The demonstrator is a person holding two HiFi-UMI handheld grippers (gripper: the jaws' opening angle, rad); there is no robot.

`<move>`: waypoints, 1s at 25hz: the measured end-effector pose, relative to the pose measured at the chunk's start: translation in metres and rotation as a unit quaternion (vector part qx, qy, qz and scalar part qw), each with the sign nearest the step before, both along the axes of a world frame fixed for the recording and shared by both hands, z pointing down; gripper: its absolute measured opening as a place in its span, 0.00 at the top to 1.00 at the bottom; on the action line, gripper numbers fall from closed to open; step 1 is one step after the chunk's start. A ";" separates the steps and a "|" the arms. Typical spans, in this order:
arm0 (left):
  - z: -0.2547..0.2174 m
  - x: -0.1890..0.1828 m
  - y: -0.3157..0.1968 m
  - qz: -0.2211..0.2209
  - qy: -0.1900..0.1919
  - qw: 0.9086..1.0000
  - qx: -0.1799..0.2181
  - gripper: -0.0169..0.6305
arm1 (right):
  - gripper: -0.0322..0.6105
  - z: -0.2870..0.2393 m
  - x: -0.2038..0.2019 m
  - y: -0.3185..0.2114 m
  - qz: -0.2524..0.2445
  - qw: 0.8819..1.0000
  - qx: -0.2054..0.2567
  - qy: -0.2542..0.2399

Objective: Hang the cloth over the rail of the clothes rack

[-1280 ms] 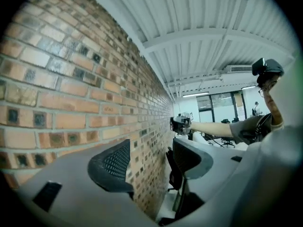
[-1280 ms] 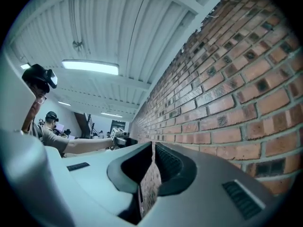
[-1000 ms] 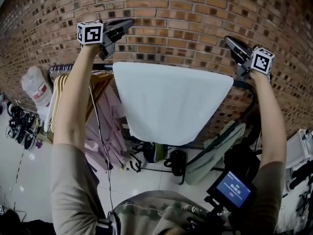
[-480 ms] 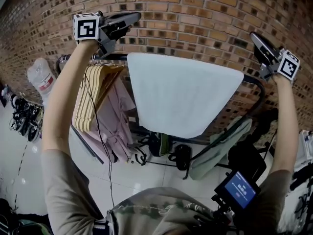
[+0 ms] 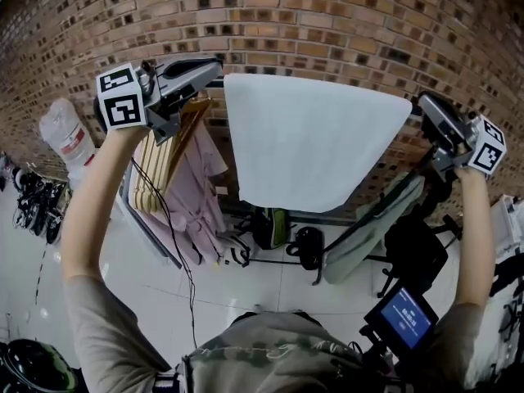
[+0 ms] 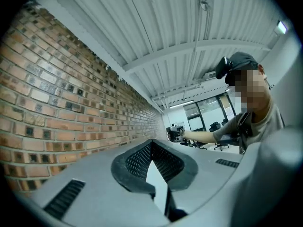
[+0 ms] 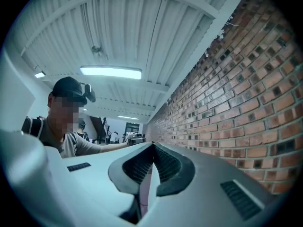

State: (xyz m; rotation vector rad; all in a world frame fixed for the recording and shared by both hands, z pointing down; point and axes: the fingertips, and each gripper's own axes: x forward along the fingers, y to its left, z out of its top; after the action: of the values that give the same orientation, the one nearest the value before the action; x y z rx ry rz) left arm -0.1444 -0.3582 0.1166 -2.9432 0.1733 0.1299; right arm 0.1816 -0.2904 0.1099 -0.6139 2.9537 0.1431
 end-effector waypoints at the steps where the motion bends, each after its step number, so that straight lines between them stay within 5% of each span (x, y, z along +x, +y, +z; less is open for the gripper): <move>1: 0.009 -0.003 0.009 0.001 0.004 1.000 -0.003 0.97 | 0.94 0.009 -0.003 0.011 0.001 1.000 -0.003 0.001; 8: 0.080 0.000 0.071 0.036 -0.015 0.999 -0.006 0.97 | 0.94 0.055 -0.010 0.046 -0.004 1.000 -0.018 -0.011; 14: 0.109 0.003 0.150 0.037 0.017 0.998 -0.037 0.97 | 0.94 0.055 -0.013 0.106 -0.050 0.986 -0.035 -0.155; 21: 0.148 0.025 0.259 0.011 0.011 0.998 -0.065 0.97 | 0.94 0.106 -0.016 0.189 -0.071 0.992 -0.044 -0.099; 25: 0.167 0.034 0.320 0.008 0.044 0.994 -0.097 0.97 | 0.94 0.138 -0.018 0.241 -0.082 0.993 -0.052 -0.073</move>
State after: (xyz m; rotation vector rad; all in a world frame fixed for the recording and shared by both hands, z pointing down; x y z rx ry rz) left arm -0.1106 -0.0387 0.2841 -3.1356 0.1855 0.2595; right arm 0.1640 -0.0489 0.2478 -0.3718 2.8664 -0.0684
